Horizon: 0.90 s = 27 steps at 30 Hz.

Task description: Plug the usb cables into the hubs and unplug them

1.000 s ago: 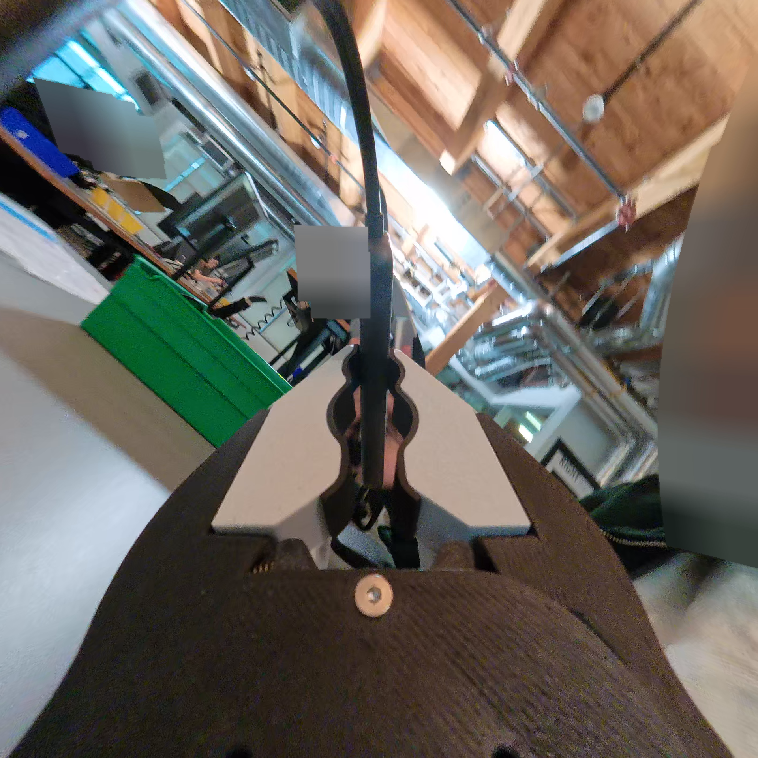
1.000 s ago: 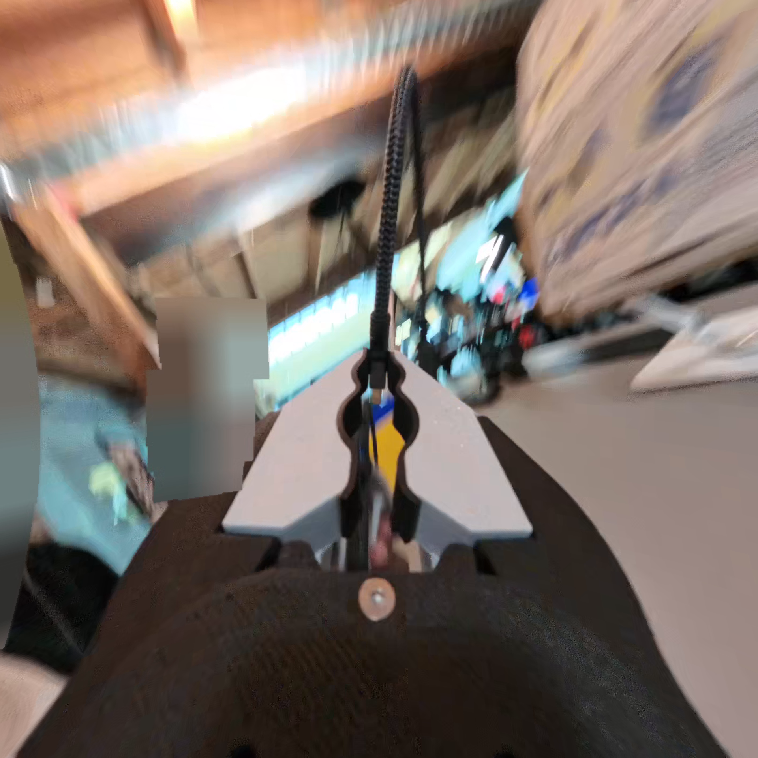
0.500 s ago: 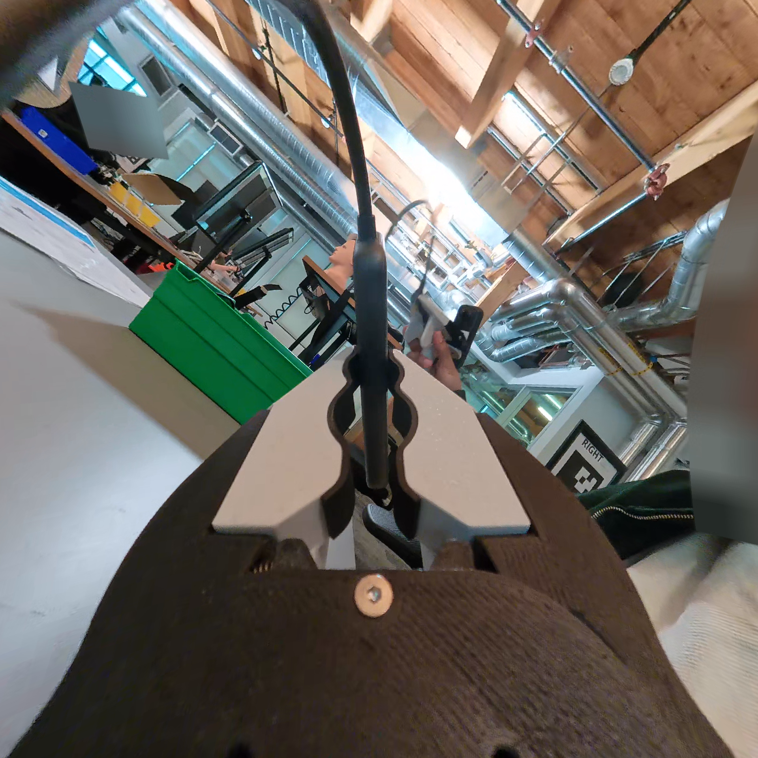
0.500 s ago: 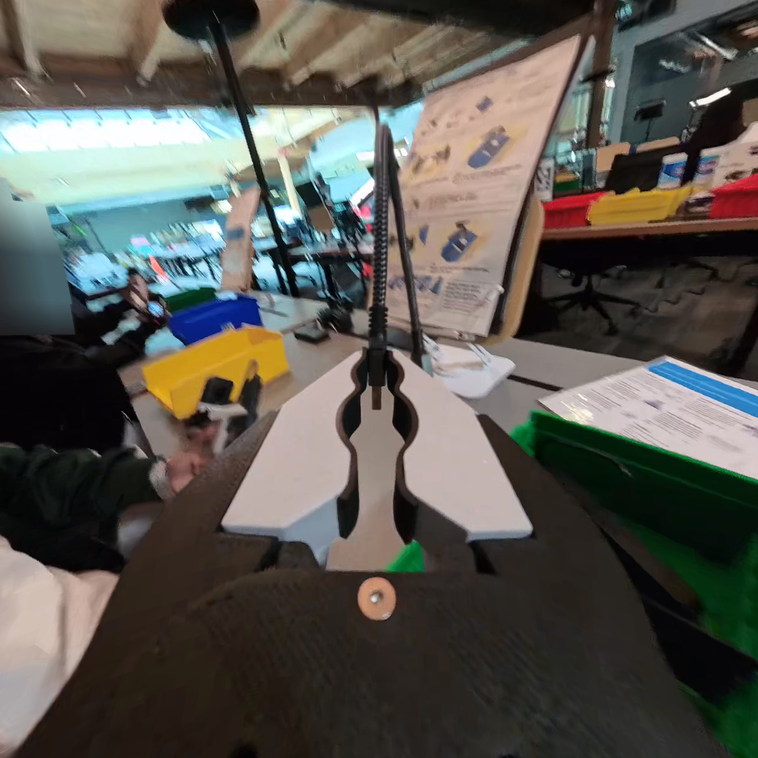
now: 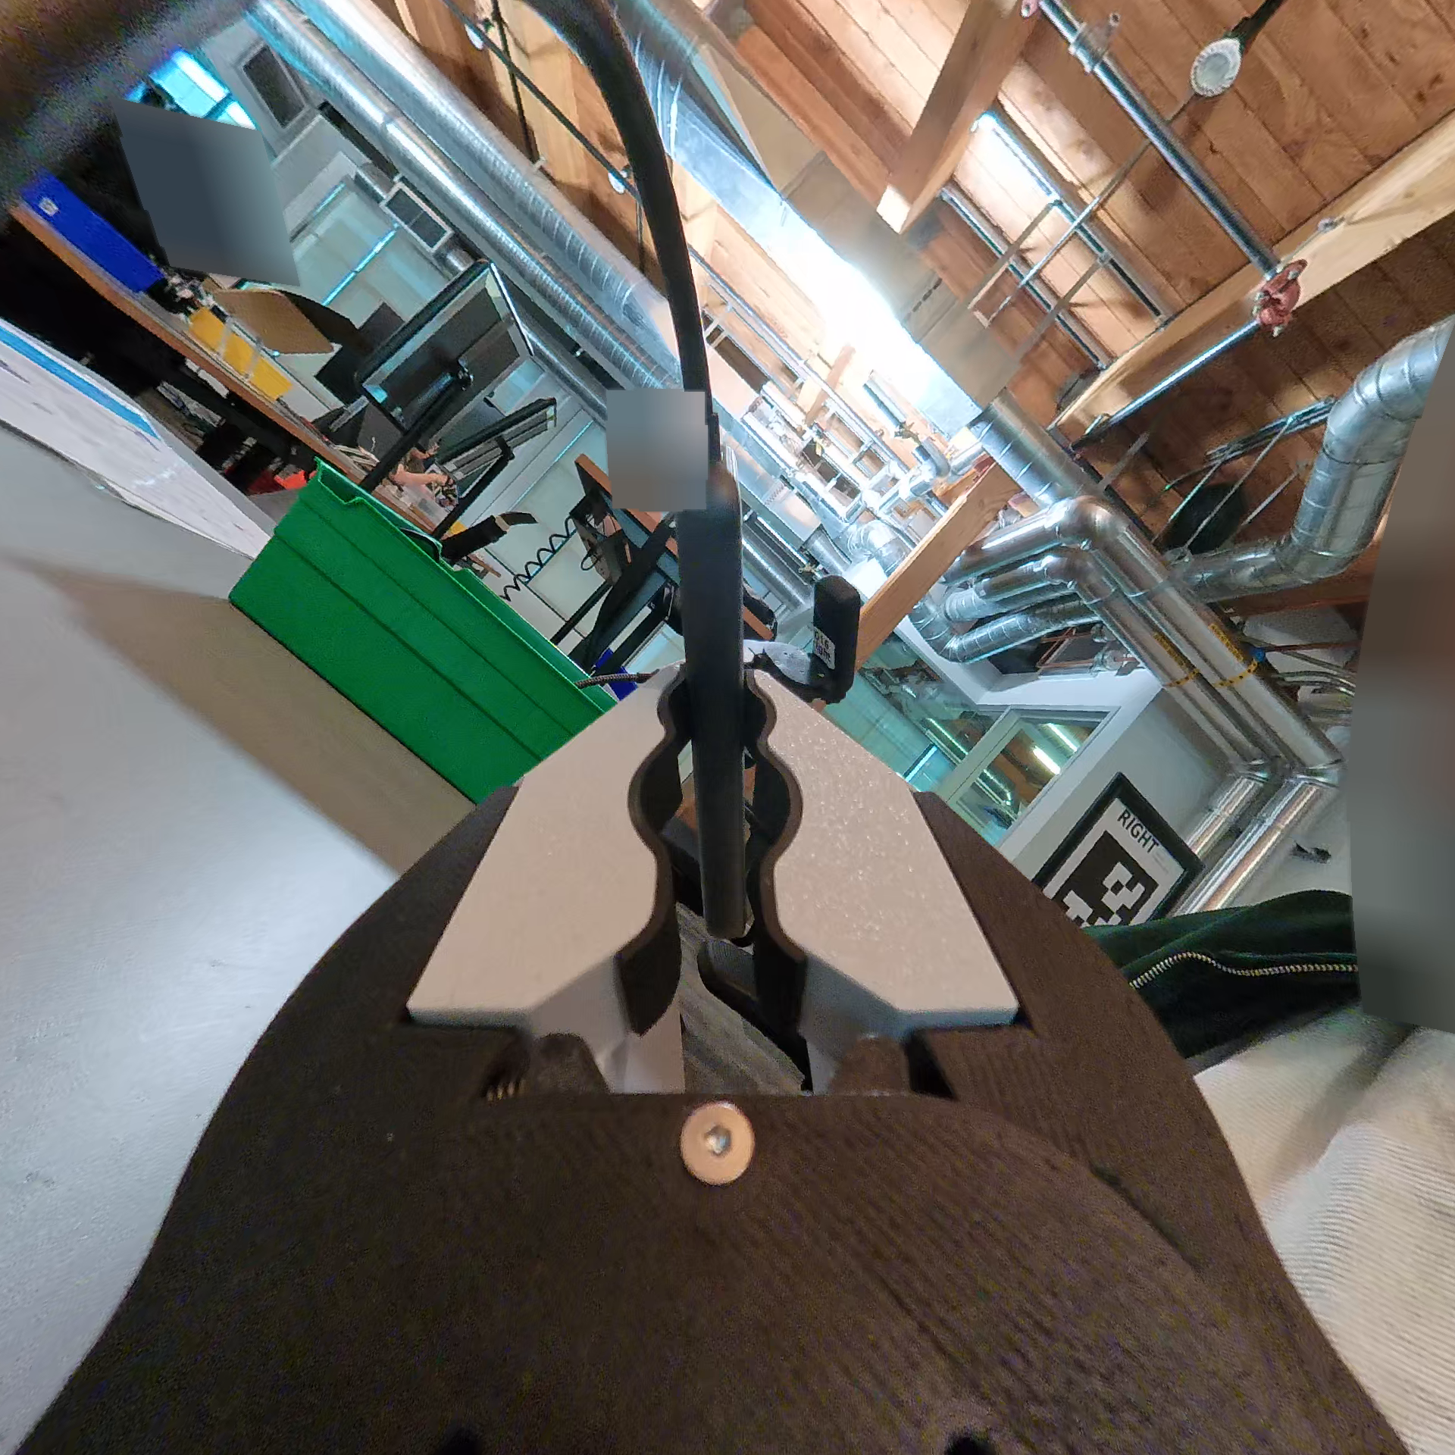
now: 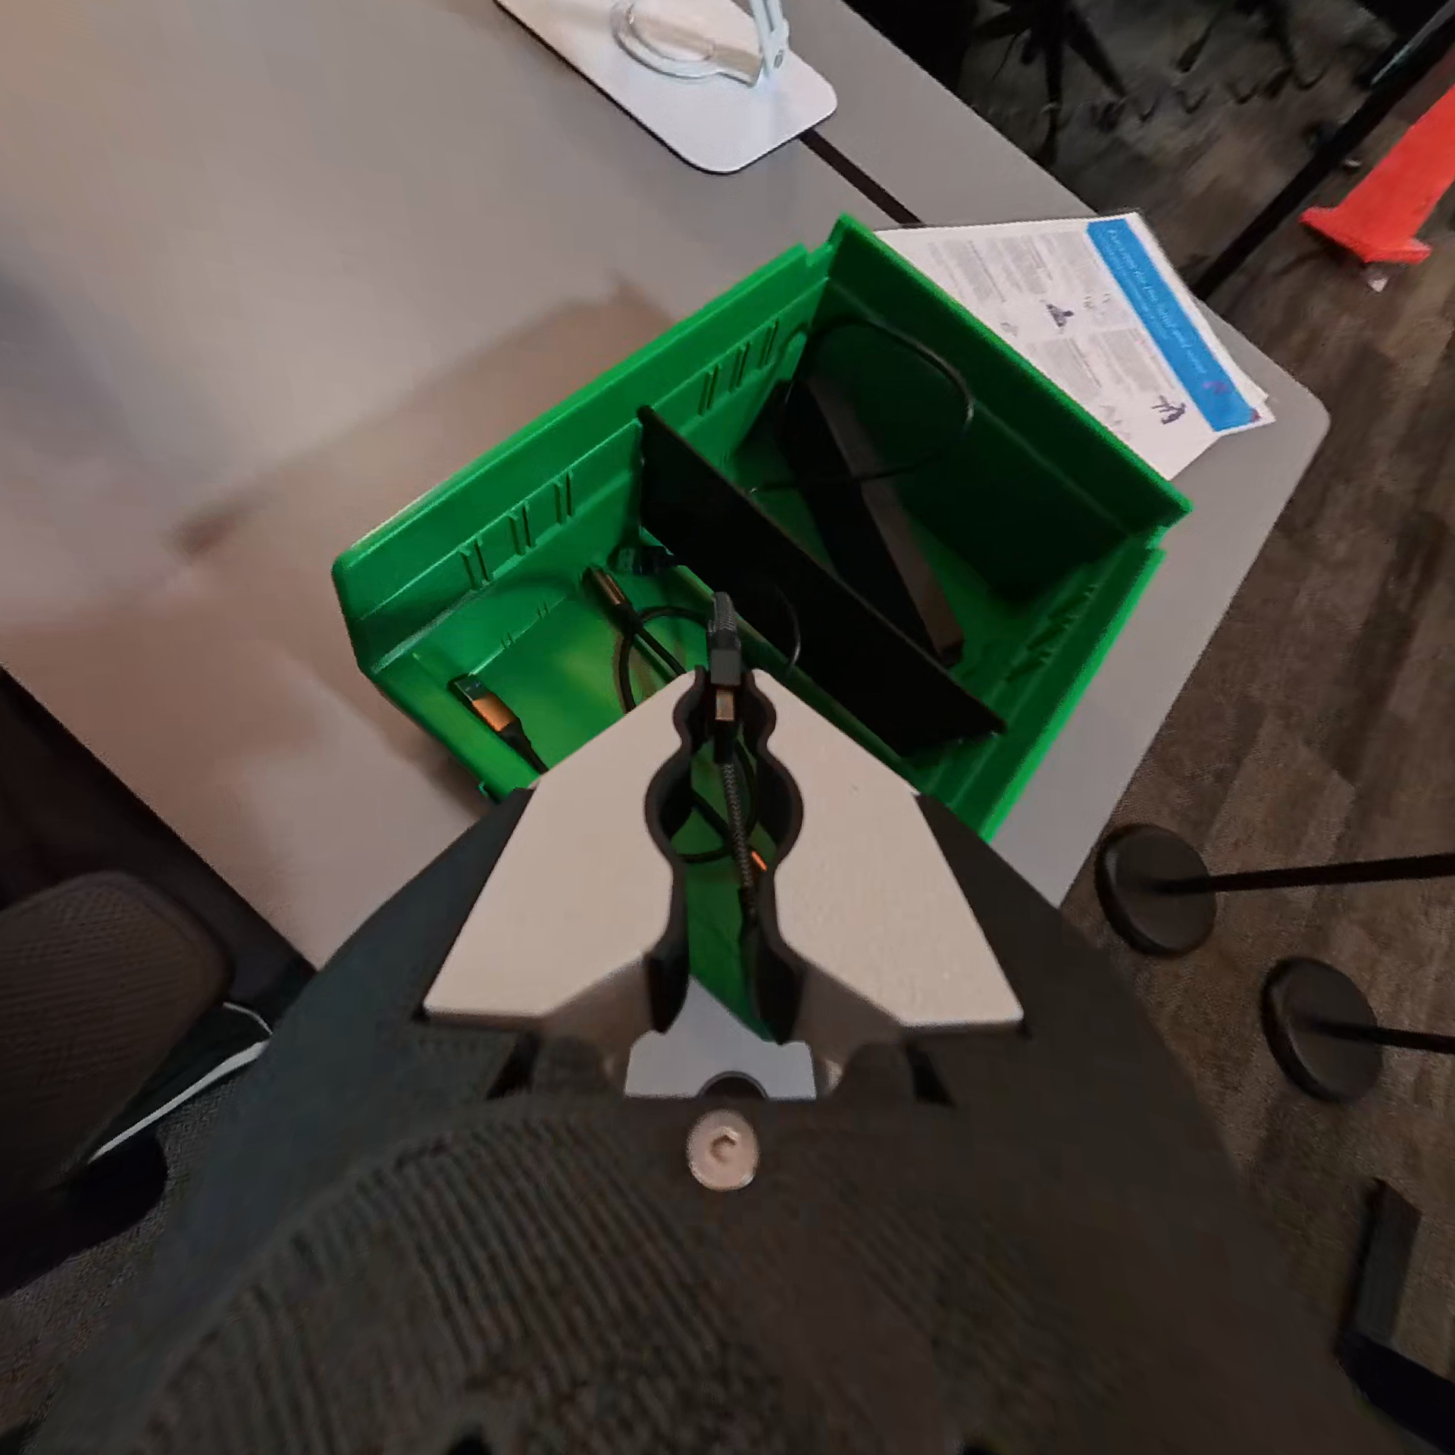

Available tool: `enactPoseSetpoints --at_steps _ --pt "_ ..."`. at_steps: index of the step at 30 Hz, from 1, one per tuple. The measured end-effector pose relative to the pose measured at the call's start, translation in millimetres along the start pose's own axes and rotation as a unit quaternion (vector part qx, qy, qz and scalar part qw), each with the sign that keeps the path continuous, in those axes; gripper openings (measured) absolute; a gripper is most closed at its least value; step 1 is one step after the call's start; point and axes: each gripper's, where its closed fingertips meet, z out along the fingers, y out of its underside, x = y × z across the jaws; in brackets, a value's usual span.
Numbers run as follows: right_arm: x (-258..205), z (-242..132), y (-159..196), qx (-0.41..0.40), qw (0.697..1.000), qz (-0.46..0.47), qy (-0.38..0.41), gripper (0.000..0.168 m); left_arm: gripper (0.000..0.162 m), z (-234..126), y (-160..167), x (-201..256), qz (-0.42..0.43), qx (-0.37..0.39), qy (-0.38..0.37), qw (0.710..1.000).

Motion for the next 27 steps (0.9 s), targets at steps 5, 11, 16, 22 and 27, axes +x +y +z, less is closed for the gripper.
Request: enactPoseSetpoints --at_steps 5,11,16,22,27 --pt "-20.8 9.1 -22.0 0.034 0.998 -0.036 -0.034 0.008 0.008 -0.7 0.9 -0.8 -0.001 -0.003 0.0 1.0" --pt "-15.8 13.3 -16.1 -0.013 0.999 0.028 -0.026 0.035 0.008 -1.8 0.8 -3.2 -0.009 -0.004 -0.001 1.0" --pt "-22.4 4.4 -60.3 0.073 0.996 0.04 -0.024 0.046 0.008 1.2 7.7 -3.1 -0.002 -0.022 -0.005 1.0" --pt "-116.0 18.4 -151.5 0.209 0.965 0.003 -0.155 0.045 0.008 10.8 40.4 2.2 0.059 -0.114 -0.011 0.992" --pt "-229.3 58.4 -178.0 0.202 0.922 0.006 -0.329 0.048 0.008 14.2 67.3 11.6 0.126 -0.183 -0.001 0.975"
